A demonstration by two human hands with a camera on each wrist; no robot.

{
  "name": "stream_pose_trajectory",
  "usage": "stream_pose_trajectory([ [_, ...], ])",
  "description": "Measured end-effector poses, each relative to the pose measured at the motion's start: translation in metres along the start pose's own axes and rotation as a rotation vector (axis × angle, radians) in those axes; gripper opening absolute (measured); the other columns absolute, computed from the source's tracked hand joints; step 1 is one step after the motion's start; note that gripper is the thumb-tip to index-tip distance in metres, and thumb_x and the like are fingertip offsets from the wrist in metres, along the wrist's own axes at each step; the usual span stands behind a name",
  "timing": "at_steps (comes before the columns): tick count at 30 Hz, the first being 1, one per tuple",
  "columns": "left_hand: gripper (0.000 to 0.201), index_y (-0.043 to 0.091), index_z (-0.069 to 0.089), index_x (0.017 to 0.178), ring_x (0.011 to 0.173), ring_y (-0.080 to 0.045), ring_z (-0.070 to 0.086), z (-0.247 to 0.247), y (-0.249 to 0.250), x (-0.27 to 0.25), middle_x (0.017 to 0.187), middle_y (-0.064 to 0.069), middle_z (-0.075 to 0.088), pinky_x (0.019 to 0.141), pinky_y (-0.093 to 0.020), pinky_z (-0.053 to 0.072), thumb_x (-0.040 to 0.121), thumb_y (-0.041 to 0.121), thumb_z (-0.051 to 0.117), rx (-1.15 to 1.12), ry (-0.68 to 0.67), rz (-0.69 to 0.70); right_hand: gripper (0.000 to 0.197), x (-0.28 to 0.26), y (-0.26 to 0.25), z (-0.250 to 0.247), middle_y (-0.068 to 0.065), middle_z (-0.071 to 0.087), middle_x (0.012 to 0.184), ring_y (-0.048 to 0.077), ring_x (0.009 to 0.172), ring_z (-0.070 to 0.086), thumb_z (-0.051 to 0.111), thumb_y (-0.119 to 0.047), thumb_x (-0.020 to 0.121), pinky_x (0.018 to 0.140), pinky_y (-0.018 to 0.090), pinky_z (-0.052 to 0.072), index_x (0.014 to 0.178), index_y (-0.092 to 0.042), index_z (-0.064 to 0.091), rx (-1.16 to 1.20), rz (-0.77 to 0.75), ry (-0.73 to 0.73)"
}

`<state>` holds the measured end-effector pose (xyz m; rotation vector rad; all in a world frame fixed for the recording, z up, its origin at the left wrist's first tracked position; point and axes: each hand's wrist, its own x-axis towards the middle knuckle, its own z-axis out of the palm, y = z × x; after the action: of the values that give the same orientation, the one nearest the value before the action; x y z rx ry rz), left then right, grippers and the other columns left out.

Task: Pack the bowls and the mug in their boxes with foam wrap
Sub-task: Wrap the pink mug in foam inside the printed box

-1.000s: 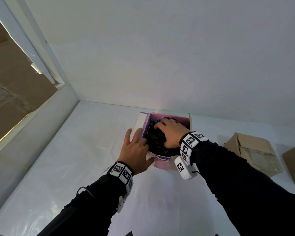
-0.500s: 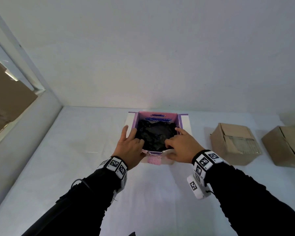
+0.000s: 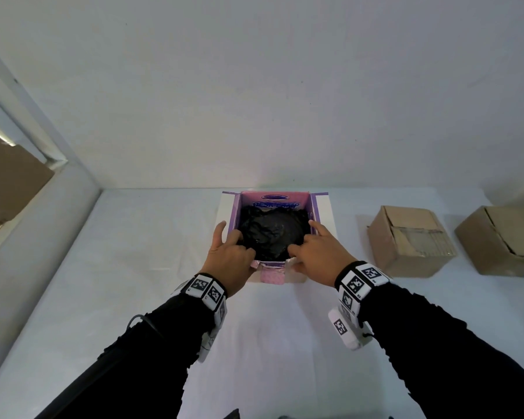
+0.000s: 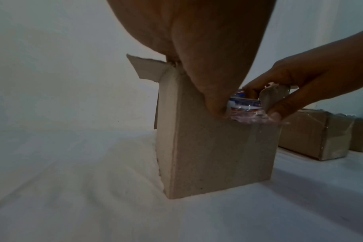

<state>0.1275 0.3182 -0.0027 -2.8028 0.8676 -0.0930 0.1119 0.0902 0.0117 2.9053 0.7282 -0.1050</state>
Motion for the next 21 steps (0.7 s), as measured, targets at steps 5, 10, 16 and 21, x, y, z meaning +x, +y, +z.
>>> stream_pose_trajectory([
  [5,0.026,0.023,0.070,0.077,0.105,-0.017,0.053,-0.005,0.001,0.003,0.069,0.011,0.067,0.106,-0.054,0.005,0.083,0.045,0.058,-0.031,-0.097,0.004,0.018,-0.001,-0.007,-0.004,0.002,0.065,0.096,0.025,0.099,0.056,0.055,-0.026,0.088,0.115,0.044,0.019,0.100,-0.023,0.068,0.041,0.013,0.044],
  [10,0.026,0.020,0.061,0.088,0.098,-0.022,0.057,-0.002,0.001,0.001,0.065,0.007,0.064,0.101,-0.054,0.012,0.079,0.045,0.064,-0.048,-0.051,-0.009,0.021,0.000,-0.021,-0.006,-0.002,0.063,0.086,0.023,0.081,0.057,0.053,-0.007,0.082,0.092,0.036,0.038,0.096,-0.022,0.053,0.182,-0.019,0.089],
  [16,0.040,0.025,0.066,0.105,0.118,-0.017,0.045,-0.023,0.005,0.007,0.100,0.006,0.067,0.111,-0.058,0.000,0.095,0.049,0.035,0.009,-0.261,0.049,0.024,0.003,-0.029,-0.015,0.003,0.070,0.092,0.026,0.087,0.062,0.047,-0.020,0.089,0.095,0.032,0.038,0.105,-0.022,0.065,0.189,0.011,-0.033],
  [21,0.054,0.020,0.066,0.099,0.107,-0.019,0.053,-0.057,-0.007,0.033,0.104,-0.001,0.065,0.111,-0.053,0.013,0.087,0.053,0.025,-0.163,-0.505,0.062,0.019,0.006,-0.016,-0.036,-0.002,0.070,0.092,0.019,0.086,0.064,0.059,-0.029,0.083,0.077,0.029,0.051,0.097,-0.023,0.071,0.549,0.118,-0.186],
])
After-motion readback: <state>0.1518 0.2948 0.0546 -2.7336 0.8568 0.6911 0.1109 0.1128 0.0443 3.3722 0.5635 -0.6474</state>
